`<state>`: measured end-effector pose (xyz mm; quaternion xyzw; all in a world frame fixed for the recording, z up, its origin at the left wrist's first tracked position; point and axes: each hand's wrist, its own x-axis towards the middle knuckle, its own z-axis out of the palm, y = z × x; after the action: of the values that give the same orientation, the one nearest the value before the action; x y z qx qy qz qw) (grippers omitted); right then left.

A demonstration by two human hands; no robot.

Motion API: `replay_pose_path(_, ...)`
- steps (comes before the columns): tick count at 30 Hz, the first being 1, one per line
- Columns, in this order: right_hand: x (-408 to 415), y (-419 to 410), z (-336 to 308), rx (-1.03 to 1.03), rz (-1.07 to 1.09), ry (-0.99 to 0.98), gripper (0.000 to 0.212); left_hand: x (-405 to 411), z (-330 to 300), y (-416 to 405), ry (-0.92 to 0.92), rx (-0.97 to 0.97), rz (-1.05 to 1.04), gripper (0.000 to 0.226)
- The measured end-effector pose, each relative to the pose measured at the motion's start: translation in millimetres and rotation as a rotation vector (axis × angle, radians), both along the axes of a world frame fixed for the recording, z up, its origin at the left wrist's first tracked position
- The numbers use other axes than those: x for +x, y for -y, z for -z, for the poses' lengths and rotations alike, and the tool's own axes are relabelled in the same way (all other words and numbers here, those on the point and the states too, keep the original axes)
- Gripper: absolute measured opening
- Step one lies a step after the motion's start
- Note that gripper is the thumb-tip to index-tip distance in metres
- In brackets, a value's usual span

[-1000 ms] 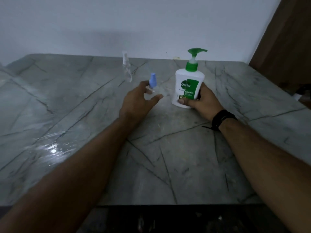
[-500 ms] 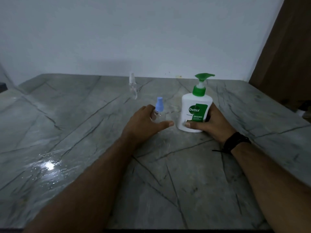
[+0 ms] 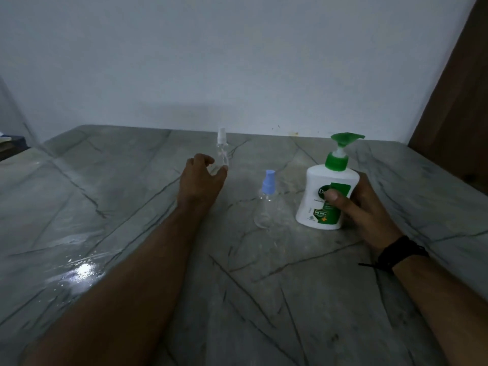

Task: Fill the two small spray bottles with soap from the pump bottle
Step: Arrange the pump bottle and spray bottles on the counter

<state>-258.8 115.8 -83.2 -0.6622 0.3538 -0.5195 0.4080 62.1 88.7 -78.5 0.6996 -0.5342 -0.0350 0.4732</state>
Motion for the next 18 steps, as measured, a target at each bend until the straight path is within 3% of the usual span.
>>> replay_pose_path(3, 2, -1, -1, -0.012, 0.025, 0.026, 0.095, 9, 0, 21, 0.006, 0.032, 0.028, 0.061)
replay_pose_path(9, 3, -1, 0, -0.029, 0.066, 0.015, 0.079, 13, -4, 52, 0.011, 0.203, 0.015, 0.090)
replay_pose_path(12, 3, 1, 0, -0.035, 0.075, 0.003, 0.079, 13, -7, 62, 0.037, 0.231, 0.012, 0.089)
replay_pose_path(18, 3, 0, 0, -0.050, 0.080, -0.040, 0.080, 19, -6, 66, 0.047, 0.214, 0.006, 0.061)
